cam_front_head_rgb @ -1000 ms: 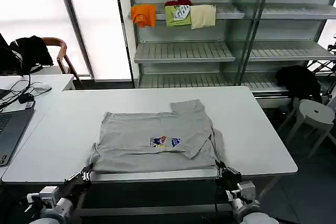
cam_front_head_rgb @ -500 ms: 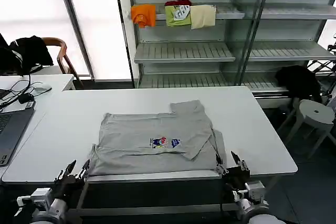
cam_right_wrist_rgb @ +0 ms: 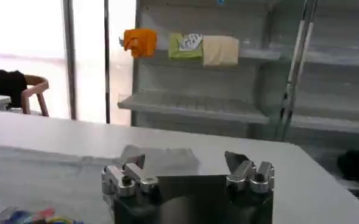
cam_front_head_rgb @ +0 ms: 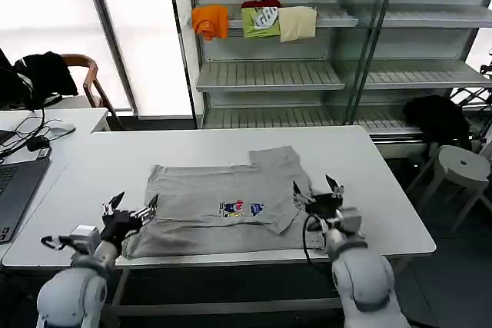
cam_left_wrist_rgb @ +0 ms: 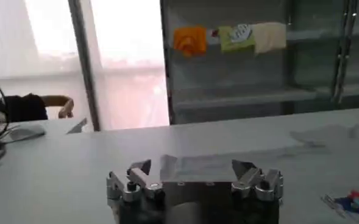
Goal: Fold and organize the clothes.
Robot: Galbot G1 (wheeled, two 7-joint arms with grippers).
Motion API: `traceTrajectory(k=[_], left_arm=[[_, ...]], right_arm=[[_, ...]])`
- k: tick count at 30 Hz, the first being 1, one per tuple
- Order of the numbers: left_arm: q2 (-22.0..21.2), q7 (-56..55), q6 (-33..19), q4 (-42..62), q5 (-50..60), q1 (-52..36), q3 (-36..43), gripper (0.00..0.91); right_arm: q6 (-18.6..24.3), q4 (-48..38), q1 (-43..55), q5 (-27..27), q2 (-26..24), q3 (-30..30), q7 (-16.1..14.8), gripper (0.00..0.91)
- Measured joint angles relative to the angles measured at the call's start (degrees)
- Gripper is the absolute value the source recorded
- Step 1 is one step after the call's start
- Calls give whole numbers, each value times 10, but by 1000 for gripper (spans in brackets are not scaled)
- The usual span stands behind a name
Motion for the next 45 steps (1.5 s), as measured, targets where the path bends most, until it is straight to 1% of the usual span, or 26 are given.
traceTrajectory(k=[4, 9, 12, 16, 20, 26, 36, 39, 40, 42, 43, 44, 45], left_arm=[[6, 6, 0, 66, 8, -65, 21, 907], [11, 15, 1, 146, 20, -136, 38, 907], [10, 21, 1, 191, 28, -172, 43, 907], [6, 29, 1, 244, 43, -211, 47, 907], [3, 36, 1, 287, 56, -237, 52, 907], [1, 40, 1, 341, 77, -268, 55, 907], [3, 44, 2, 405, 95, -297, 53, 907], [4, 46, 2, 418, 95, -302, 52, 907], [3, 47, 2, 422, 95, -303, 51, 867], [3, 47, 2, 429, 95, -306, 50, 826], [2, 47, 2, 433, 94, -308, 50, 766], [2, 48, 2, 436, 93, -309, 50, 625], [2, 49, 1, 438, 92, -309, 50, 574]], right_arm=[[4, -98, 78, -8, 22, 1, -2, 907], [17, -212, 152, -17, 42, 0, -1, 907], [29, -270, 179, -21, 52, 0, -2, 907], [44, -332, 207, -25, 52, 2, -1, 907], [50, -376, 229, -26, 52, 5, 3, 907], [53, -418, 248, -27, 52, 7, 6, 907], [60, -458, 265, -28, 52, 7, 14, 907], [60, -464, 266, -30, 52, 6, 16, 826], [60, -465, 266, -31, 52, 6, 16, 756], [60, -469, 267, -33, 52, 5, 17, 685], [60, -470, 267, -34, 52, 5, 16, 595], [60, -471, 267, -36, 52, 5, 16, 423], [60, -471, 267, -37, 52, 4, 15, 333]])
